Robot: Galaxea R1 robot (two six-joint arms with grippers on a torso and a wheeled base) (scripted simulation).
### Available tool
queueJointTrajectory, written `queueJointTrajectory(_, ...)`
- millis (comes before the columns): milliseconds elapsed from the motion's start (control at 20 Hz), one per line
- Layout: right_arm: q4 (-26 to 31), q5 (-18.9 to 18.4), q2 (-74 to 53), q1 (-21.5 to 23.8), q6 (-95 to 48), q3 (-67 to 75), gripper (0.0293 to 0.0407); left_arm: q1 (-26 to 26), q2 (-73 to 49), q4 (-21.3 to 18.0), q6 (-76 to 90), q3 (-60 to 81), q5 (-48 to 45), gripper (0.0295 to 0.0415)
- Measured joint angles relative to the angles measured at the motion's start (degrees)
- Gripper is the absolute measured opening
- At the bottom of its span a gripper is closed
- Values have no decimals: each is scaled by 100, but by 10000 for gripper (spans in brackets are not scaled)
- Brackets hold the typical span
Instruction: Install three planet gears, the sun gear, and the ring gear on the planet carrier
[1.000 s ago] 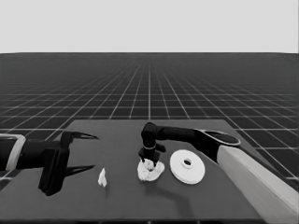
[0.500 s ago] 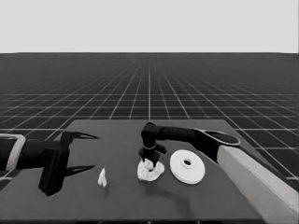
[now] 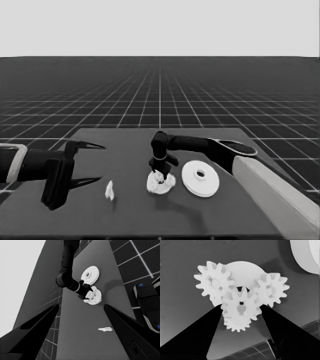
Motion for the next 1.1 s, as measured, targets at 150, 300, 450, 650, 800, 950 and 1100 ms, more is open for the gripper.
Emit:
queueJointTrajectory(150,0,0,0,0,180,0,312,0,0,0,0,0,0,385)
queueJointTrajectory(300,0,0,0,0,360,0,311,0,0,0,0,0,0,385)
queueJointTrajectory(450,0,0,0,0,540,0,311,0,0,0,0,0,0,385)
queueJointTrajectory(650,0,0,1,0,780,0,311,0,0,0,0,0,0,385)
queueJointTrajectory(800,0,0,1,-1,960,0,311,0,0,0,0,0,0,385)
queueJointTrajectory(950,0,1,0,-2,1140,-1,311,0,0,0,0,0,0,385)
queueJointTrajectory(1100,0,1,0,-3,1320,-1,311,0,0,0,0,0,0,385)
